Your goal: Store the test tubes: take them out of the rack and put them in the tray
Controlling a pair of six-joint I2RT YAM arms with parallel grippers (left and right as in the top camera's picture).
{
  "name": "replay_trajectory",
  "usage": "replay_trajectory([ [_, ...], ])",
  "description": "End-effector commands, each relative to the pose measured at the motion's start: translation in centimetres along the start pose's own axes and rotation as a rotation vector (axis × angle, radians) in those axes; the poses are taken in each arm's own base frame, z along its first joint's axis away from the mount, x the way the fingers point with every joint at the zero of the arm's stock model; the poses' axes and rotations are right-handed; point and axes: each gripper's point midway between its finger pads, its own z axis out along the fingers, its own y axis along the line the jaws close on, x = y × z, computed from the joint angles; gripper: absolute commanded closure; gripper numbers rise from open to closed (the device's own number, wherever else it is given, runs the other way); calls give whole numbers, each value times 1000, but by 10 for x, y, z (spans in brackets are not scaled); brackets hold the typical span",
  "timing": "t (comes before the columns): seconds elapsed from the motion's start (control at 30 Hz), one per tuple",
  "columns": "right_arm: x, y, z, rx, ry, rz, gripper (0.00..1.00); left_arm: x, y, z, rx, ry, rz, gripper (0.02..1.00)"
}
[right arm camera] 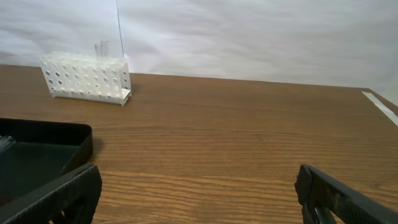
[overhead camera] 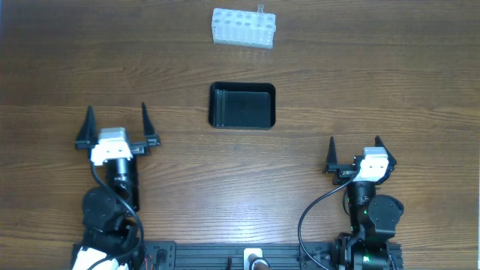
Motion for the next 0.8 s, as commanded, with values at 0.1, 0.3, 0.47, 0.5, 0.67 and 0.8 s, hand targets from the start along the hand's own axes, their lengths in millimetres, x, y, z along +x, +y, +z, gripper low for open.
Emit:
replay_trajectory([
  [0.1, 1, 1, 0, -9, -2, 10, 7, 43, -13, -14, 52, 74, 56, 20],
  [0.3, 1, 1, 0, -9, -2, 10, 7, 31, -11, -14, 41, 21, 30, 20],
  [0.47, 1, 1, 0, -9, -2, 10, 9, 44, 12, -14, -34, 76, 66, 20],
  [0.5, 1, 1, 0, -9, -2, 10, 9, 50, 18, -16, -53, 100, 79, 20],
  [0.67, 1, 1, 0, -9, -2, 10, 9, 70, 8, -27, 60, 179, 107, 23],
  [0.8, 1, 1, 0, -9, -2, 9, 7, 88, 8, -37, 75, 253, 128, 20],
])
